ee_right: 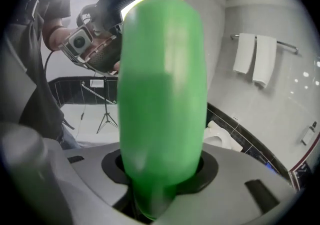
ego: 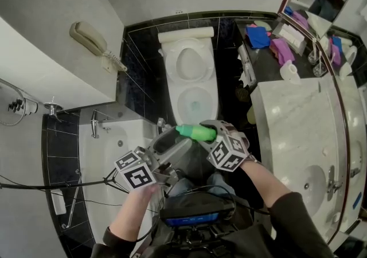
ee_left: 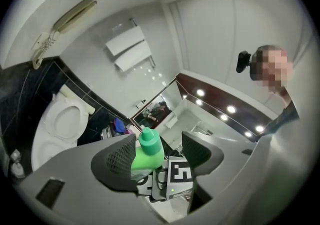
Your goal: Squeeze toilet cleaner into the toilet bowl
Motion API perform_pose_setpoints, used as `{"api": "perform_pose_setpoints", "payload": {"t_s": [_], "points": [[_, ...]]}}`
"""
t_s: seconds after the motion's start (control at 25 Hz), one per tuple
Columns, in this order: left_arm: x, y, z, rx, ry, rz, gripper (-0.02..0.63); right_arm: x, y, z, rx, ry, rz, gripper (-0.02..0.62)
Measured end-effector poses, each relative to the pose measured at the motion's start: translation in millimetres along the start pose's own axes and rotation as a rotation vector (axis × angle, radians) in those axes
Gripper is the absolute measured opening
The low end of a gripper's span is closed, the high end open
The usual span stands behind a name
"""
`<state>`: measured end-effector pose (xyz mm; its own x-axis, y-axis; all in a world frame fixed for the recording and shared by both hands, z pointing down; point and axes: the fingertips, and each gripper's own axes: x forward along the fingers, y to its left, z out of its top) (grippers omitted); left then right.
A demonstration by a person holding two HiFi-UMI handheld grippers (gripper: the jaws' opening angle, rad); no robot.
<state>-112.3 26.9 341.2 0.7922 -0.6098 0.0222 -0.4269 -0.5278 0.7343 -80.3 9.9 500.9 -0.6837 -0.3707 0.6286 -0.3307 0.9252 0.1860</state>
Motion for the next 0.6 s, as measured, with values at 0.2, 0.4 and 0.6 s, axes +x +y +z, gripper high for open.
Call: {"api": "perform_pose_setpoints", "payload": {"t_s": [0.2,0.4,0.6], "points": [[6,4,5,-0.030,-0.005,0.012,0.290,1,-10,0,-0.050,0.025,-0.060,0.190],[11,13,5,-0.025,-0.023,0.045,0.125,1,-10,-2,-0.052,0.022,-0.068,0.190],[13,16,3,-0.019,-0.015,0.032,0.126,1,-7,-5,-0.046,0.021,-0.029,0.190]]}}
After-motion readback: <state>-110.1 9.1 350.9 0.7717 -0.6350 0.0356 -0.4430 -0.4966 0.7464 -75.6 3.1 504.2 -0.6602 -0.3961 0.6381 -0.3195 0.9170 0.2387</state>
